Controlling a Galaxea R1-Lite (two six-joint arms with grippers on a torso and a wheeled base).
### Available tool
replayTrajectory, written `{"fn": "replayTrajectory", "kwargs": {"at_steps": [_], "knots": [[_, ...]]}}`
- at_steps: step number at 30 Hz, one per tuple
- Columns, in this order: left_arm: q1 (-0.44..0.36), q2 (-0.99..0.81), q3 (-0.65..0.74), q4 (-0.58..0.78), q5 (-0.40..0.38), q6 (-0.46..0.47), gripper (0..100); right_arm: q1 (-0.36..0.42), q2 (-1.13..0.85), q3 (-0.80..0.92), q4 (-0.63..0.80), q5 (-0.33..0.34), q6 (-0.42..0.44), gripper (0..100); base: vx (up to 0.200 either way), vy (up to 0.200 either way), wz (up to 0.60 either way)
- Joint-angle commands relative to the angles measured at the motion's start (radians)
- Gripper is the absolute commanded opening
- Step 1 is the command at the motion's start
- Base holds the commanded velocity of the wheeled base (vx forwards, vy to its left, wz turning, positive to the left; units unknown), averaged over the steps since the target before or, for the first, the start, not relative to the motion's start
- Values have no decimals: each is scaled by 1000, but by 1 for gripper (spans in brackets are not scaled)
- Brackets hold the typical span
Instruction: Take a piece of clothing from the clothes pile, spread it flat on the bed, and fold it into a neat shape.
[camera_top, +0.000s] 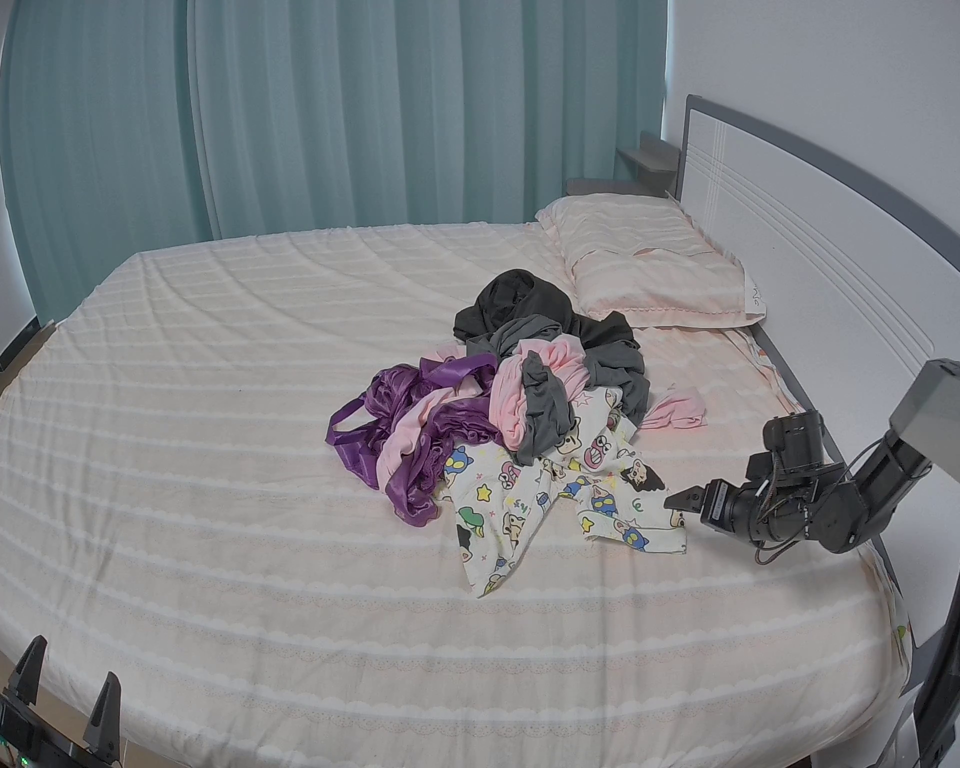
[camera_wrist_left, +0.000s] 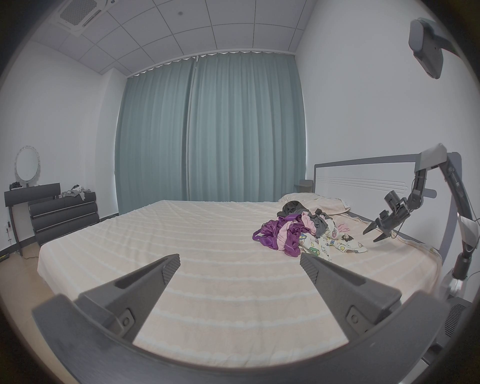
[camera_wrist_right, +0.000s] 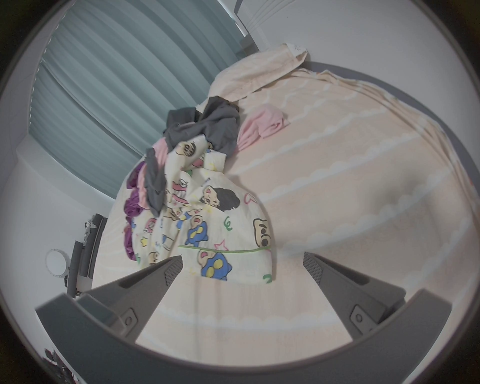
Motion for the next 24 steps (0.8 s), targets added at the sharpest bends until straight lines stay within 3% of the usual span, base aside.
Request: {"fn": "replayTrajectory", "kwargs": {"at_steps": [1,7,10,15,21,22,24], "knots": [[1,-18,18,0,1,0,100,52,156,-74,-12,-35,2,100,0,0,0],[1,-16,18,0,1,0,100,127,187,-149,-42,-73,66,100,0,0,0],[1,-18,18,0,1,0,100,152,204,-180,-42,-78,68,100,0,0,0],[1,-16,18,0,1,0,100,215,260,-251,-30,-142,62,100,0,0,0],[1,-18,18,0,1,0,100,235,302,-318,25,-196,46,100,0,0,0],[1,-18,18,0,1,0,100,233,305,-327,28,-205,42,0,0,0,0],[1,-18,18,0,1,0,100,232,308,-341,33,-207,39,0,0,0,0]]}}
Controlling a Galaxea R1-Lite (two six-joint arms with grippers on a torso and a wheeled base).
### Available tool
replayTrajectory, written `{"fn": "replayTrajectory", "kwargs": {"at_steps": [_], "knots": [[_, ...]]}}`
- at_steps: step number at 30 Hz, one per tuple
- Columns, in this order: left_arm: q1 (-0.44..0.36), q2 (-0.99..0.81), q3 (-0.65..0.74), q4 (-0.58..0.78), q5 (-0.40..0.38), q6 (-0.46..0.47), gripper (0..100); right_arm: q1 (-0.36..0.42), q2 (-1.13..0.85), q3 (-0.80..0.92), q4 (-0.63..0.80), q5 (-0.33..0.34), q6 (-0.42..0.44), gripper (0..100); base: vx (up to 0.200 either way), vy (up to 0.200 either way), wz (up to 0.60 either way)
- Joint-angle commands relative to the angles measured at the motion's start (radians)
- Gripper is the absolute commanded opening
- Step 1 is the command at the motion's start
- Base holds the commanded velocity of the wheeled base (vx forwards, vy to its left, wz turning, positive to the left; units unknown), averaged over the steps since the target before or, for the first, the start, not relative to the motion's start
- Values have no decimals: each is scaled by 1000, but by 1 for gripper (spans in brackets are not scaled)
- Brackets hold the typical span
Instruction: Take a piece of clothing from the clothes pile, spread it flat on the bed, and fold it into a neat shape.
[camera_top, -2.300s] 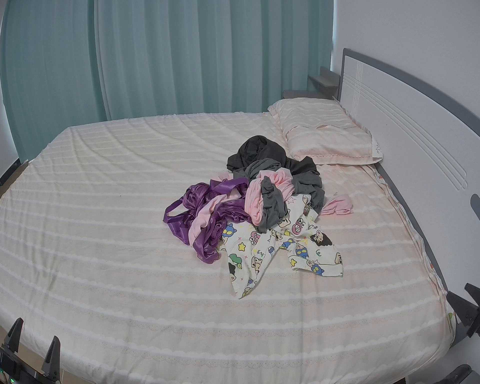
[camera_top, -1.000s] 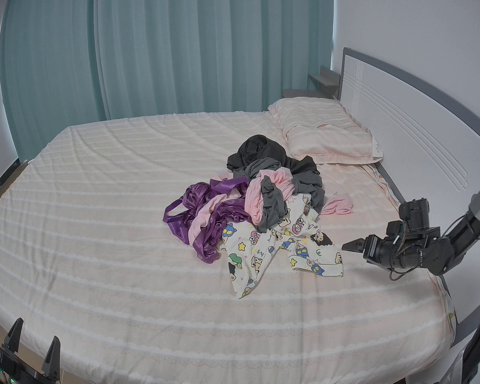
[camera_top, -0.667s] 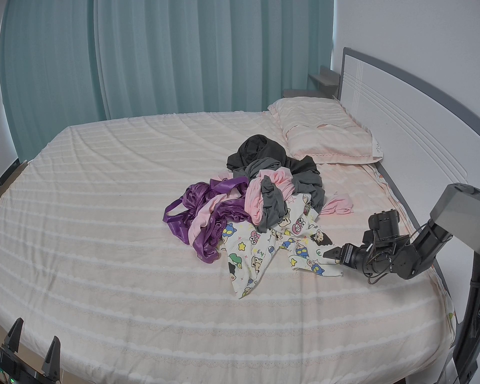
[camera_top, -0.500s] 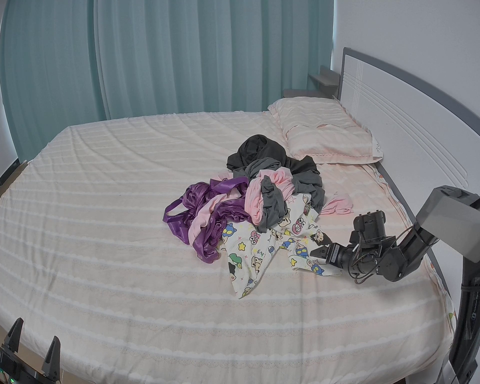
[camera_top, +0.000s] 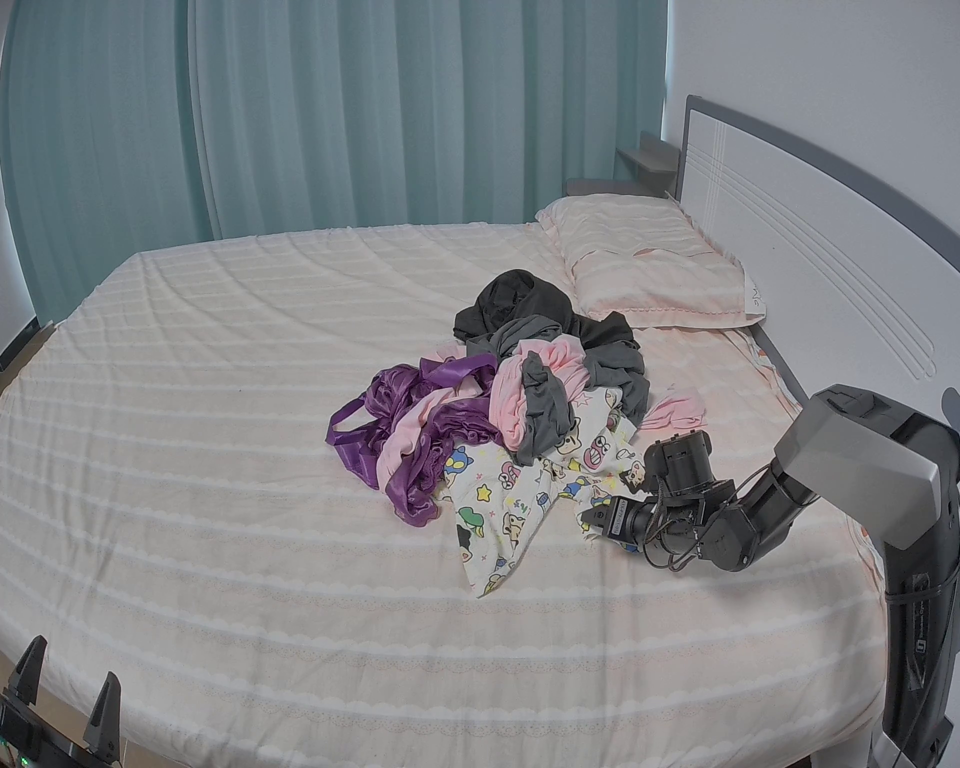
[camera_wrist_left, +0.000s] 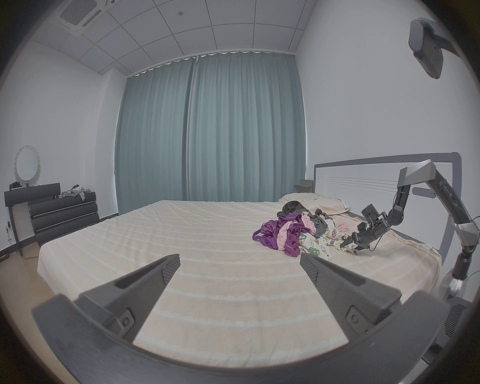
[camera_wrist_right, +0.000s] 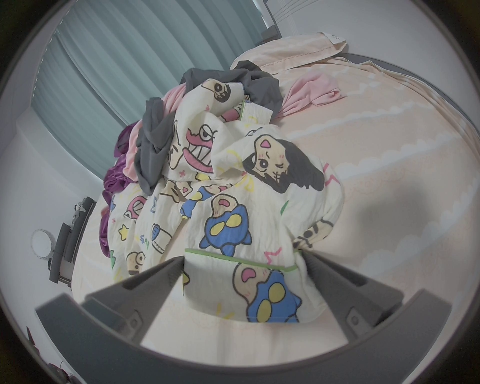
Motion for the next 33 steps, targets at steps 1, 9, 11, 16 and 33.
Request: {"fn": "replayTrajectory", "kwargs": {"at_steps": [1,9,11,16,33], "knots": [[0,-18,18,0,1,0,100,3,32,-45,14,-12,-7,0,0,0,0],[0,-18,18,0,1,0,100,3,-34,10,10,-23,4,0,0,0,0],[0,-18,18,0,1,0,100,5,-71,56,6,-21,2,0,0,0,0],[0,-18,18,0,1,0,100,8,-175,196,-87,-20,4,0,0,0,0],[-1,-12,18,0,-50,49,100,175,-677,721,-339,-10,37,0,0,0,0]]}}
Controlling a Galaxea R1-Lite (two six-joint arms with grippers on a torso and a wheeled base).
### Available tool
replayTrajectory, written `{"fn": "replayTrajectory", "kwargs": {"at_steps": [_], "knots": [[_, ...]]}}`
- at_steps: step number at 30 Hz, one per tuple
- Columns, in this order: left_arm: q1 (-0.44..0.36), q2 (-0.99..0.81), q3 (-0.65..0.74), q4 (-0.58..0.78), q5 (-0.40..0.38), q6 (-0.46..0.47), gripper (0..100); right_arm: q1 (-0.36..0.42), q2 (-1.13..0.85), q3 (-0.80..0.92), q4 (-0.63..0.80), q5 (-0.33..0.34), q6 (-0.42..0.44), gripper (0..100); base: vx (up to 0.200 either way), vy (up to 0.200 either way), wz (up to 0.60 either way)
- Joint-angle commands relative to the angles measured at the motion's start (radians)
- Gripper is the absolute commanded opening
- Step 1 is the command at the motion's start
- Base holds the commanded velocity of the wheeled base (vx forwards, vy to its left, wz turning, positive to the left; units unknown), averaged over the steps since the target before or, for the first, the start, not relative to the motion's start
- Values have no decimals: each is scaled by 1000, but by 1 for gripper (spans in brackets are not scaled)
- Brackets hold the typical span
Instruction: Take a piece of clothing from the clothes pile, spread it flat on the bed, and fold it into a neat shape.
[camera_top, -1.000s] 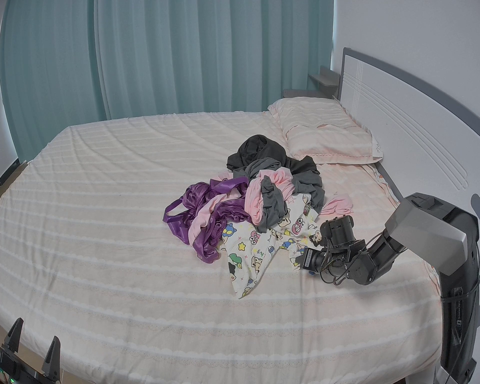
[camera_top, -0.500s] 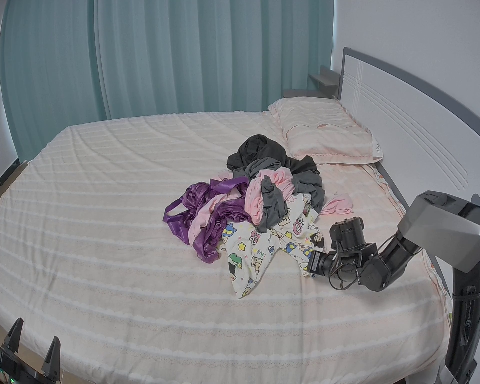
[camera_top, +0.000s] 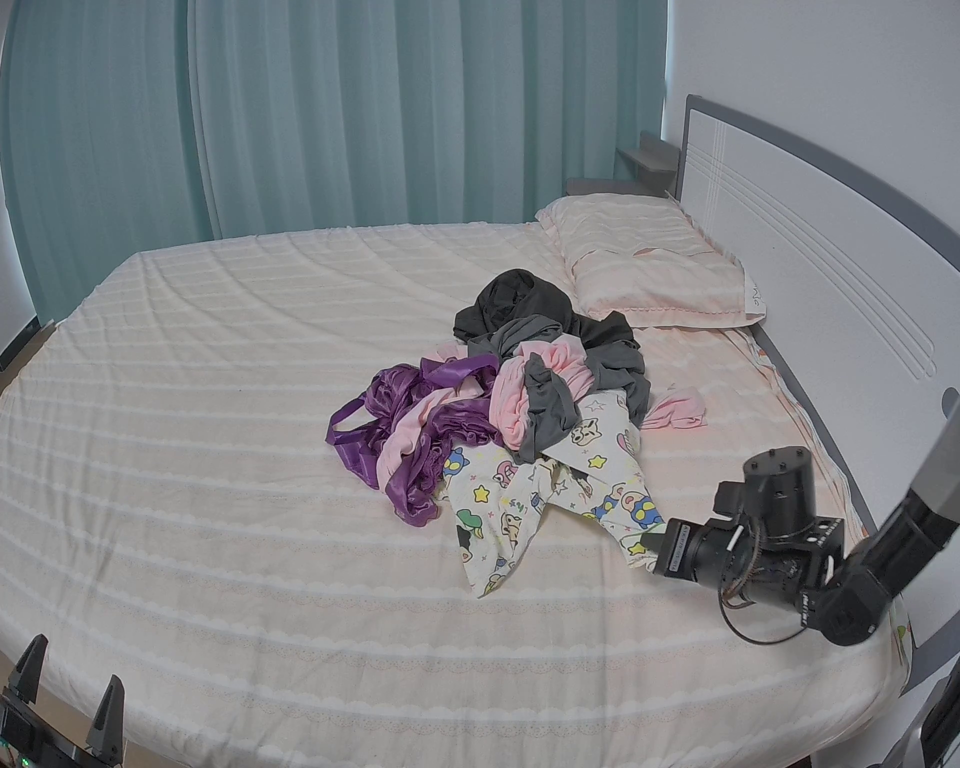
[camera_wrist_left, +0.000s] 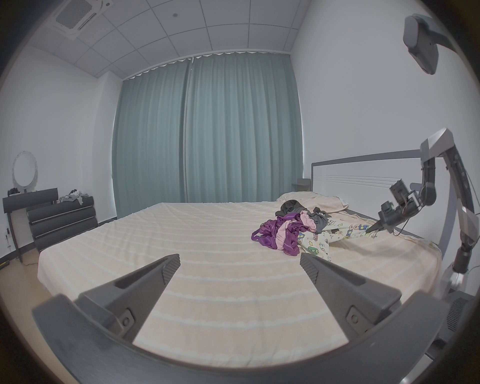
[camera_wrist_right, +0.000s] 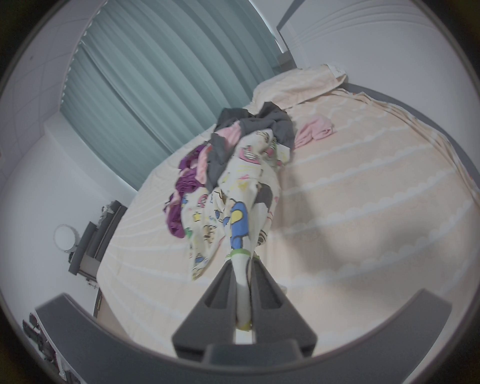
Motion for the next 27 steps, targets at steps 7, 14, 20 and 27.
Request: {"fn": "replayTrajectory", "kwargs": {"at_steps": [7,14,20,27], "knots": [[-34,38,18,-8,-39,36,100,137,-393,248,-36,8,9,0,0,0,0],[-42,39,18,-12,-59,72,100,152,-557,303,-34,12,-3,0,0,0,0],[-68,54,16,-31,-59,67,100,165,-651,334,10,15,-12,0,0,0,0],[-66,436,-492,-175,-223,-218,100,151,-620,340,7,77,-5,0,0,0,0]]}}
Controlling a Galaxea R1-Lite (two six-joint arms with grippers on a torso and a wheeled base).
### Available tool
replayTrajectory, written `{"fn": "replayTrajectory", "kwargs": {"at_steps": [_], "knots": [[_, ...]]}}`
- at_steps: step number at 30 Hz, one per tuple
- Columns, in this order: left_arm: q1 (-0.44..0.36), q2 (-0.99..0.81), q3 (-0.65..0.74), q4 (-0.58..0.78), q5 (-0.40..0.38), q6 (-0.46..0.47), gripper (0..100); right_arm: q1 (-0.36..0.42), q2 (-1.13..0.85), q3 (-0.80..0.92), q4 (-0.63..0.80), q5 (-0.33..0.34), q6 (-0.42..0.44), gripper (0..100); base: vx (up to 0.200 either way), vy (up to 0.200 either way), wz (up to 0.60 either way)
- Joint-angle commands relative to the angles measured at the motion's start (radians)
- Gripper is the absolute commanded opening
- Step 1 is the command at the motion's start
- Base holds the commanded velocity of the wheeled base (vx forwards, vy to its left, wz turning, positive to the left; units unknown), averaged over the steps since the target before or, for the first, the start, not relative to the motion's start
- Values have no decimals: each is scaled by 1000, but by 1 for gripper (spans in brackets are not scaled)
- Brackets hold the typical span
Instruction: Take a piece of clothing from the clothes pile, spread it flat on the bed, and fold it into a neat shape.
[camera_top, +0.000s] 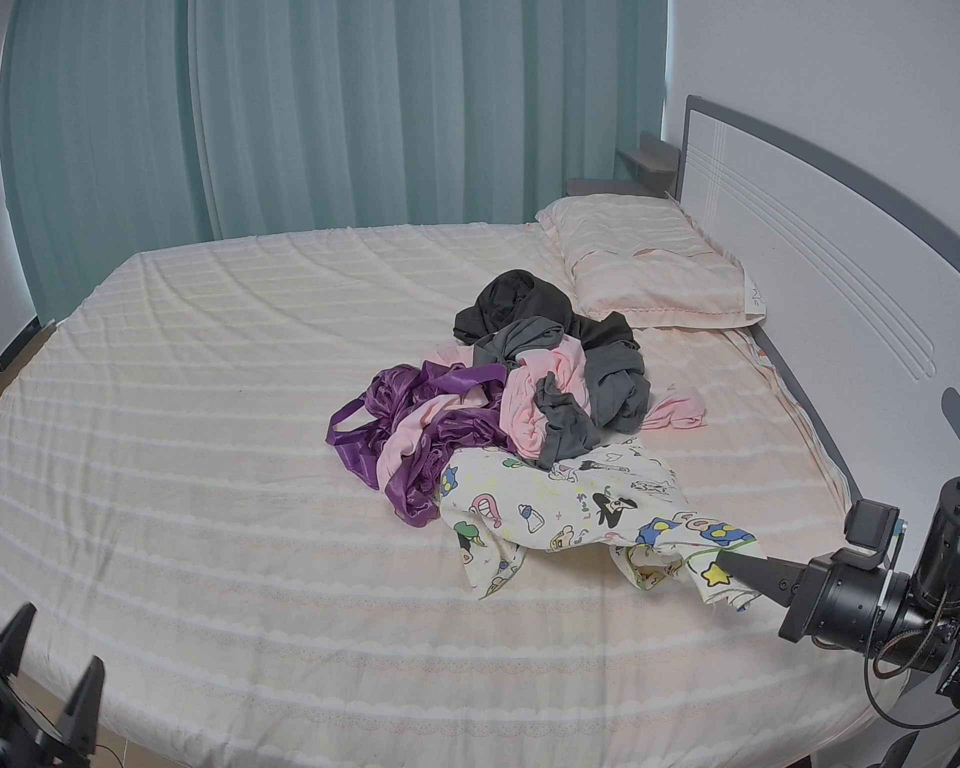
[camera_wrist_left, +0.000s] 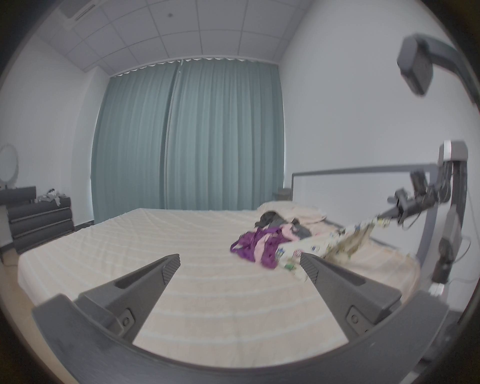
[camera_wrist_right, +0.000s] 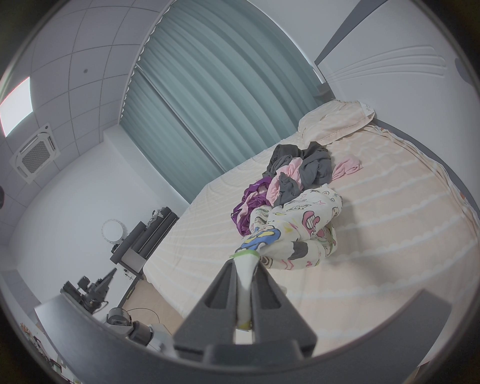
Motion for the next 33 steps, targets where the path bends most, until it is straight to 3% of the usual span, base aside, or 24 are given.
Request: {"fn": "replayTrajectory", "kwargs": {"at_steps": [1,2,5,8,14,19,20,22,27,33], "knots": [[-4,469,-369,-92,-246,-38,100,-4,5,5,-3,61,4,0,0,0,0],[-4,558,-332,-90,-281,48,100,-4,9,1,-3,64,2,0,0,0,0],[-33,769,-274,-96,-291,218,100,-6,10,-13,-6,67,4,0,0,0,0],[-108,955,-269,-121,-291,259,100,-6,10,-39,-5,66,4,0,0,0,0],[-343,1292,-262,-354,-252,138,100,-6,41,-64,-5,66,5,0,0,0,0],[-430,1455,-262,-494,-146,69,100,-6,62,-68,-6,64,5,0,0,0,0],[-466,1527,-263,-592,-99,35,100,-6,76,-73,-6,66,7,0,0,0,0],[-510,1573,-263,-658,-77,0,100,-6,82,-87,-6,66,10,0,0,0,0],[-625,1647,-300,-728,-5,-124,100,-7,81,-122,-5,64,10,0,0,0,0],[-687,1705,-366,-731,67,-161,100,-7,82,-137,-5,64,10,0,0,0,0]]}}
